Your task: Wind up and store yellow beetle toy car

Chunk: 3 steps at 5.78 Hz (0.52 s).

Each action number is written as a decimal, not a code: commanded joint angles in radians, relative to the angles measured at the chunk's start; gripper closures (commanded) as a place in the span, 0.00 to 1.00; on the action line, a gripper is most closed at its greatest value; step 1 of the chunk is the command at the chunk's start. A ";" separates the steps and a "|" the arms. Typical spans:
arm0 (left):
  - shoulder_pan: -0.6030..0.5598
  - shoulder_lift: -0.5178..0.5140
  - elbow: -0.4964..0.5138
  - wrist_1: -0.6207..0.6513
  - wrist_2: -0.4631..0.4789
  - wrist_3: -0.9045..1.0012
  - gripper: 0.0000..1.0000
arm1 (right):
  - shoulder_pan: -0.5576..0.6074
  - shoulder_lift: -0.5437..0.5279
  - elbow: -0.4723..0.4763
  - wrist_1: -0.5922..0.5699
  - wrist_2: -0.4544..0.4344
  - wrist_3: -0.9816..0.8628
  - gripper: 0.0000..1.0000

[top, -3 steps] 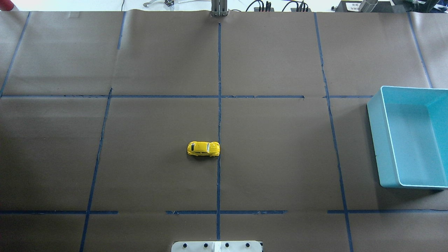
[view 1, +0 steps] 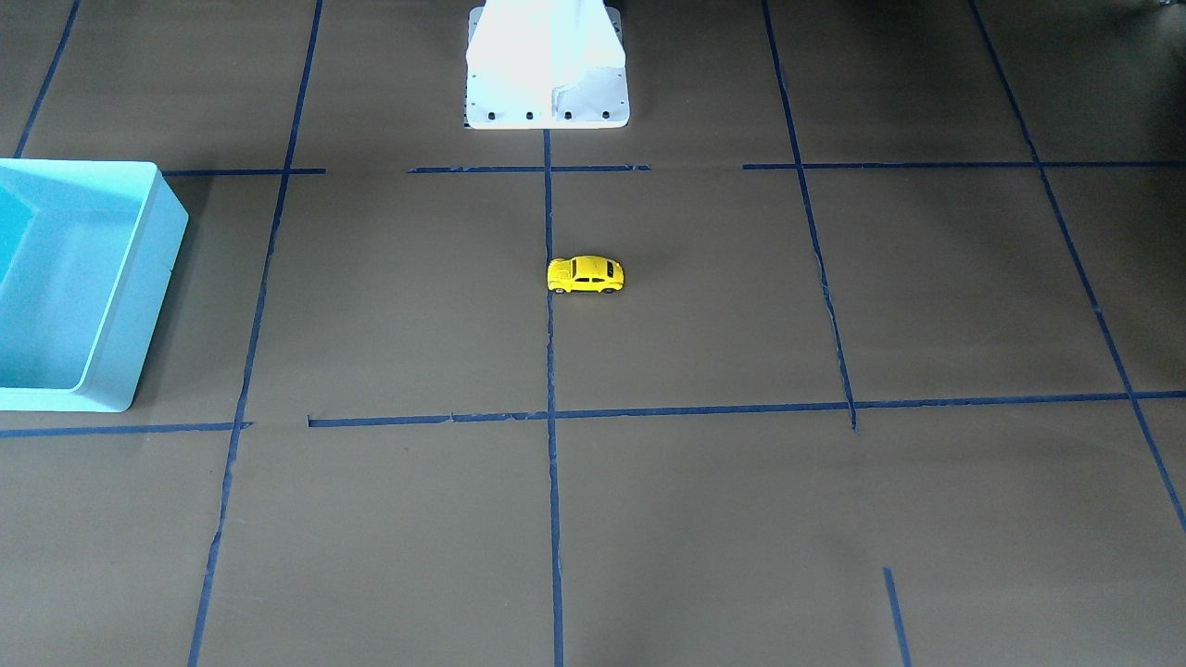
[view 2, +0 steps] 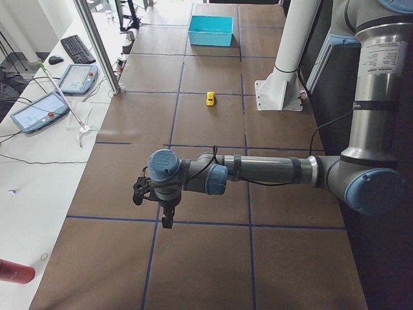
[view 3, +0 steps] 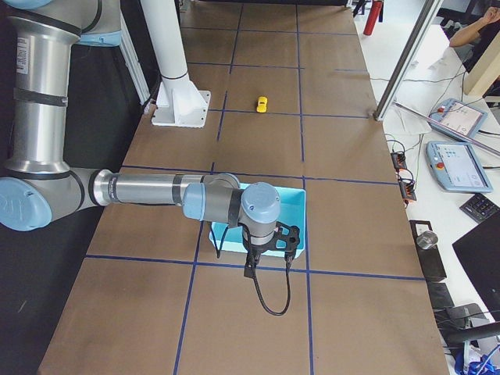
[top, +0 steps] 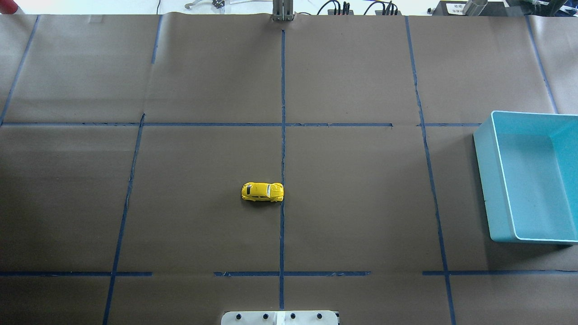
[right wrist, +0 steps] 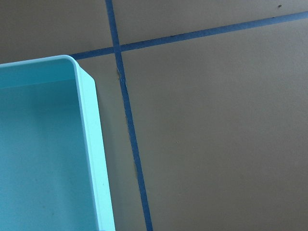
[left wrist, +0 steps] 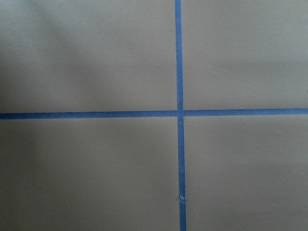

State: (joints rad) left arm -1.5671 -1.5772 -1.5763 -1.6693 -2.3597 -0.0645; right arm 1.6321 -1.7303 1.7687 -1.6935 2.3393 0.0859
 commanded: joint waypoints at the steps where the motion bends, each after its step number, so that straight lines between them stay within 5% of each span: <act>1: 0.002 -0.001 -0.001 -0.004 -0.001 -0.001 0.00 | 0.000 0.000 0.000 0.000 0.000 0.000 0.00; 3: 0.065 -0.009 -0.075 -0.007 -0.003 -0.004 0.00 | 0.000 0.000 0.000 0.000 0.000 0.000 0.00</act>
State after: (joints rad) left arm -1.5434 -1.5817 -1.6025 -1.6779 -2.3626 -0.0661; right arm 1.6322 -1.7303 1.7687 -1.6935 2.3393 0.0859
